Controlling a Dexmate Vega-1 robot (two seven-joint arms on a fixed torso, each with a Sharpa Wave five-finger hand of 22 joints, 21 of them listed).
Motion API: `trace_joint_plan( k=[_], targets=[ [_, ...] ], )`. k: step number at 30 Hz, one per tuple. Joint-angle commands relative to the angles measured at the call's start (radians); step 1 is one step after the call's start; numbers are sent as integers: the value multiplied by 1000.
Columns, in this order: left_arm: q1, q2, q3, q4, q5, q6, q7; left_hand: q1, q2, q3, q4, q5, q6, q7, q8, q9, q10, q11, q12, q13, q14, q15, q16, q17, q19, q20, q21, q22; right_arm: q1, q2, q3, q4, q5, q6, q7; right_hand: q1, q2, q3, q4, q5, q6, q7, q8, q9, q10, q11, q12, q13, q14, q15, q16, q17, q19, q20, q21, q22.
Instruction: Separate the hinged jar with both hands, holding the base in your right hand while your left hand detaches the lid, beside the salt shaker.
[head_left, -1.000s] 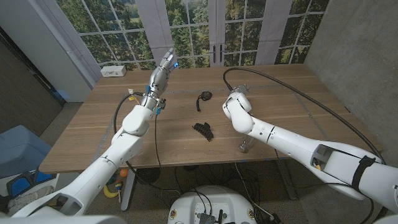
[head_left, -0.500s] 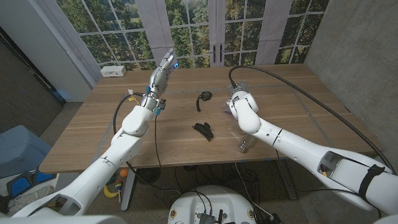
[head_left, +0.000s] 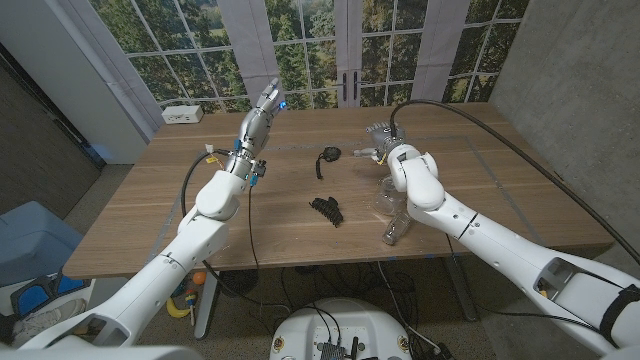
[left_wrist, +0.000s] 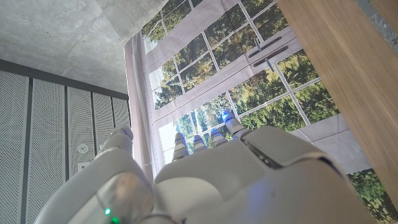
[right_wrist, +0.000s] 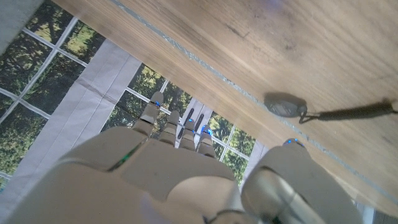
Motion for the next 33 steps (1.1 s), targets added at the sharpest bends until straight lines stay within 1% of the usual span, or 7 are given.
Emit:
trace_joint_plan(
  k=[1,7,8,10,17,22,33],
  targets=[
    [4,5,-2,-8,20,21,21,-3,-8,2,-7,-1,-3,-6,0,3,-6,-1,4,2,-43,-48,-2,3,6,-1,-4,3,-89,-62,117,-62,320,101,-325,-16,47,13,11,-16,19,-4,10,-4,29,-8,10,-24,18,-23,7,-32,34,-55,-7,1],
    [6,6,-4,-10,45,32,47,-9,8,9,-8,1,-15,20,-3,3,-2,-1,6,2,-42,-47,-1,5,13,-1,-11,4,-118,-72,150,-58,440,159,-468,-43,119,40,16,-44,53,48,11,-12,69,-17,9,-70,48,-57,8,-94,92,-123,-22,0],
    [6,5,-4,-9,45,32,49,-20,64,30,9,8,-20,29,-2,3,1,5,7,2,-40,-39,2,7,19,3,-19,5,-126,-71,159,-53,464,178,-501,-49,136,50,19,-48,62,51,11,-14,77,-20,9,-80,55,-79,8,-107,103,-136,-26,0],
    [5,-1,-3,0,29,28,42,-34,105,55,36,18,-16,40,0,3,9,16,10,2,-32,-36,6,10,29,6,-25,7,-134,-79,176,-44,518,231,-546,-57,149,65,22,-53,77,56,12,-16,95,-29,11,-94,63,-98,8,-124,114,-157,-32,-1],
    [3,-8,-2,10,31,41,57,-54,125,130,112,49,-13,55,0,4,16,25,10,3,-19,-33,8,11,43,3,-36,9,-147,-80,206,12,657,379,-679,-75,180,145,42,-45,109,46,11,-19,123,-44,8,-132,74,-153,9,-165,130,-215,-54,1],
    [0,-8,-1,19,28,57,64,-57,123,168,143,63,-13,59,0,3,16,28,10,3,-17,-33,7,10,44,-16,-43,9,-142,-70,225,60,767,478,-715,-79,182,195,46,-36,119,43,9,-19,130,-49,6,-149,80,-166,10,-182,142,-233,-61,1],
    [-5,-2,2,40,6,81,54,-62,116,212,176,78,-26,63,-4,3,6,28,6,3,-21,-37,3,9,41,-34,-57,8,-142,-43,271,146,982,669,-737,-86,178,251,47,-28,139,42,9,-19,145,-46,7,-168,93,-163,13,-202,154,-232,-70,0]
  ],
)
